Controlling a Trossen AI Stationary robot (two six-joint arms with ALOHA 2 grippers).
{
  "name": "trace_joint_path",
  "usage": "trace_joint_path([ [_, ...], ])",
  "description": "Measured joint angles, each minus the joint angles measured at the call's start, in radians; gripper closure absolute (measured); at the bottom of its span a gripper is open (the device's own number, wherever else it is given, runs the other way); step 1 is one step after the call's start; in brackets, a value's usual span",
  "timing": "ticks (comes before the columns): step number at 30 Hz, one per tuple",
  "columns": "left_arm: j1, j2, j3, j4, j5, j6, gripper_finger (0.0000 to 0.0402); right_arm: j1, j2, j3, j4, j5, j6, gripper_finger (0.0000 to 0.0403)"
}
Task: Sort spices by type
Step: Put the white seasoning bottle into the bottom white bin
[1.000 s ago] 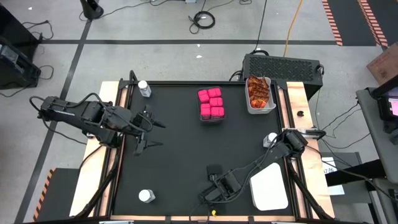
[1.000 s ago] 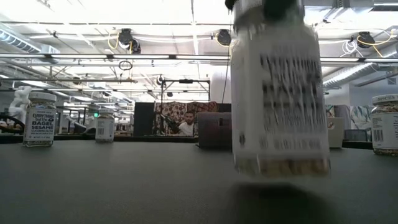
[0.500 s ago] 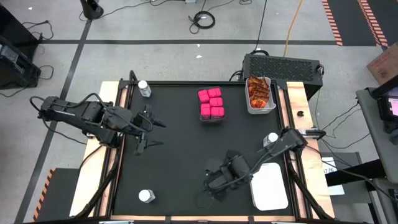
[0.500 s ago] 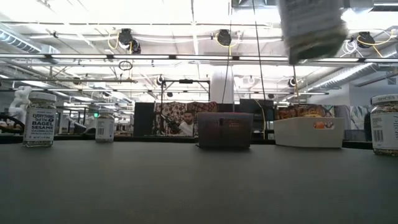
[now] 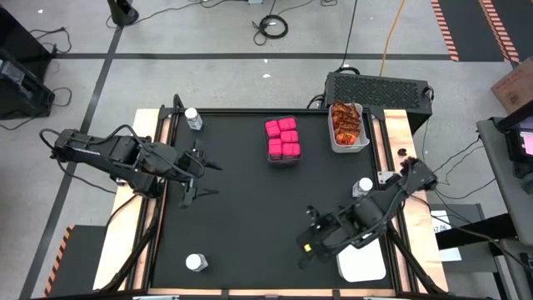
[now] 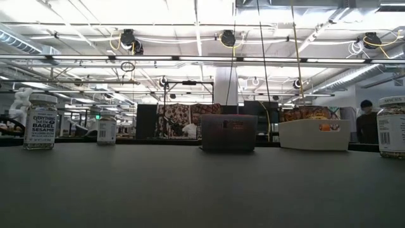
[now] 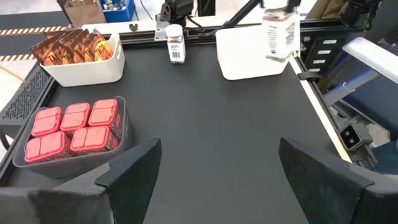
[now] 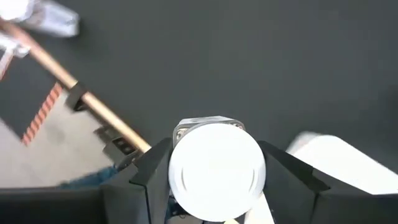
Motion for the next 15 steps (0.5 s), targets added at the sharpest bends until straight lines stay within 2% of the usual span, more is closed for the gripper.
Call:
trace_joint_path([
  [4, 0.000, 0.000, 0.000, -0.008, 0.000, 0.005, 0.0073, 0.039, -0.093, -0.205, -0.002, -0.012, 0.198, 0.0208],
  [8, 0.000, 0.000, 0.000, -0.009, 0.000, 0.023, 0.0073, 0.079, -0.203, -0.392, -0.005, -0.111, 0.377, 0.0207],
  [15, 0.022, 0.000, 0.000, -0.008, 0.000, 0.021, 0.0073, 0.176, -0.340, -0.597, -0.005, -0.127, 0.638, 0.0207],
])
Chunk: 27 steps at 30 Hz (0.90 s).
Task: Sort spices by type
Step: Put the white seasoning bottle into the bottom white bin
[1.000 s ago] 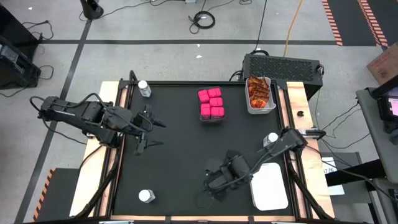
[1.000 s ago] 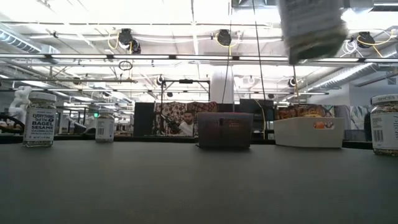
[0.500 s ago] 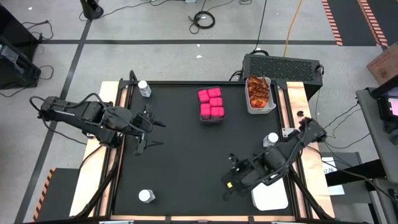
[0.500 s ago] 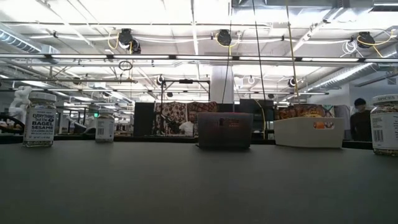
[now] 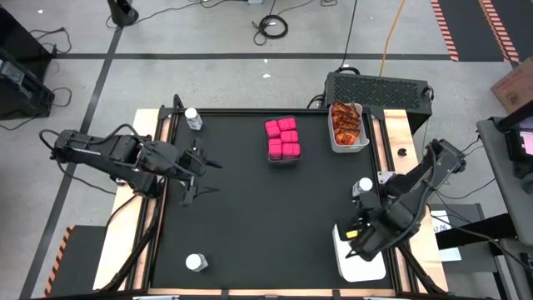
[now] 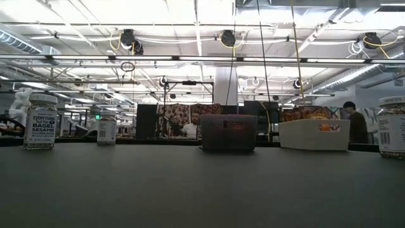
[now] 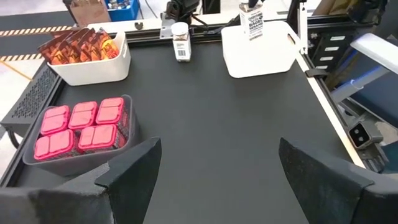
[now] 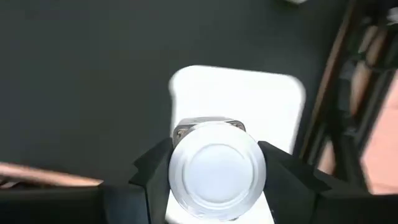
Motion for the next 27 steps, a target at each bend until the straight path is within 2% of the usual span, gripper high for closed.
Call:
trace_joint_path([
  [11, 0.019, 0.000, 0.000, 0.001, 0.000, -0.002, 0.0073, 0.020, -0.003, -0.176, 0.018, -0.002, 0.013, 0.0207],
  [21, 0.018, 0.000, 0.000, 0.001, 0.000, -0.023, 0.0073, 0.018, -0.001, -0.365, 0.192, -0.009, 0.014, 0.0207],
  [27, 0.018, 0.000, 0.000, 0.001, 0.000, -0.027, 0.0073, 0.013, -0.004, -0.411, 0.224, -0.053, 0.021, 0.0206],
])
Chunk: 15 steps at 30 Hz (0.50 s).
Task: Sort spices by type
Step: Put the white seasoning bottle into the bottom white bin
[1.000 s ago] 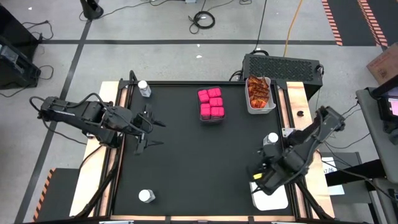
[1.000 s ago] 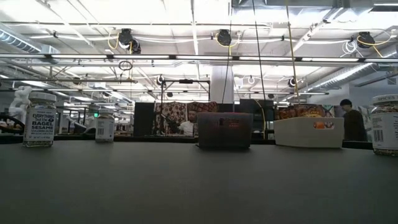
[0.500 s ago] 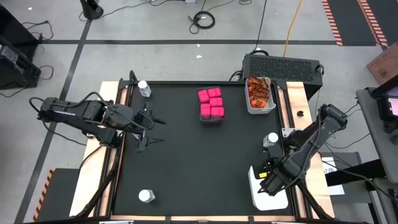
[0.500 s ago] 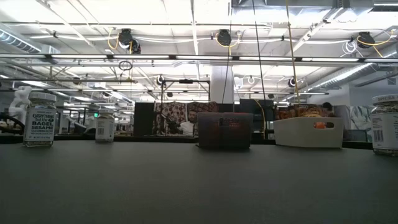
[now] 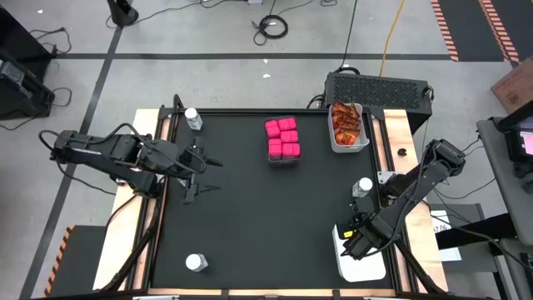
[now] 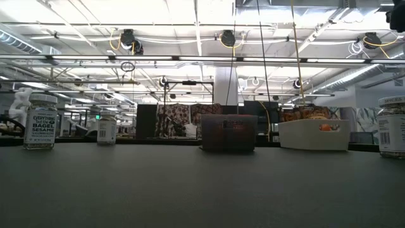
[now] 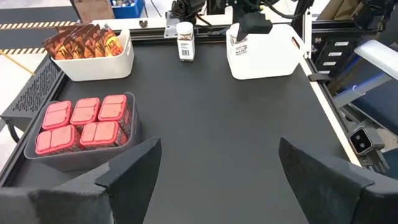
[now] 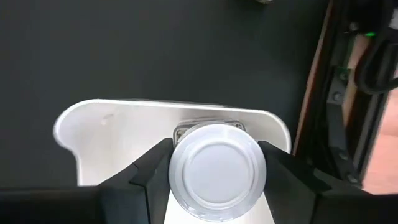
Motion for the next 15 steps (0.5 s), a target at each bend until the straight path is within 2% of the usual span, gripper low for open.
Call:
trace_joint_path([
  [10, 0.000, 0.000, 0.000, 0.001, -0.003, 0.001, 0.0073, -0.006, 0.001, -0.001, -0.015, -0.003, -0.020, 0.0204],
  [15, 0.001, 0.000, 0.000, 0.002, -0.006, 0.002, 0.0073, -0.011, 0.003, -0.003, -0.016, -0.008, -0.023, 0.0177],
])
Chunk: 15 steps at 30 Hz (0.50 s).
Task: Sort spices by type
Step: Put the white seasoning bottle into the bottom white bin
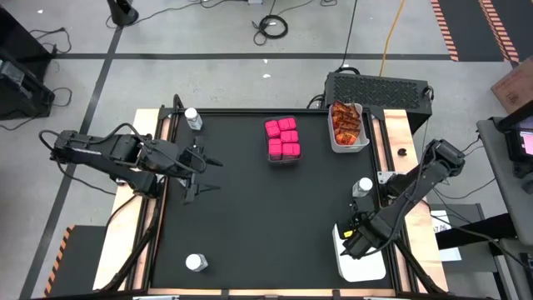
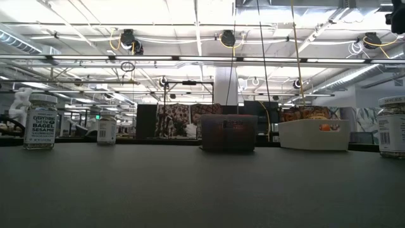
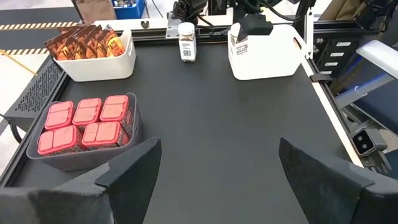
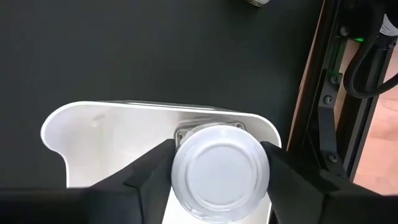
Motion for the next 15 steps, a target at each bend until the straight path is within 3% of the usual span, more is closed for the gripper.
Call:
trace_joint_path([
  [9, 0.000, 0.000, 0.000, 0.000, -0.001, 0.003, 0.0073, -0.010, 0.001, 0.000, -0.002, -0.001, 0.003, 0.0107],
  [15, 0.000, 0.000, 0.000, 0.000, -0.001, 0.003, 0.0073, -0.010, 0.001, 0.000, -0.016, -0.003, 0.011, 0.0095],
])
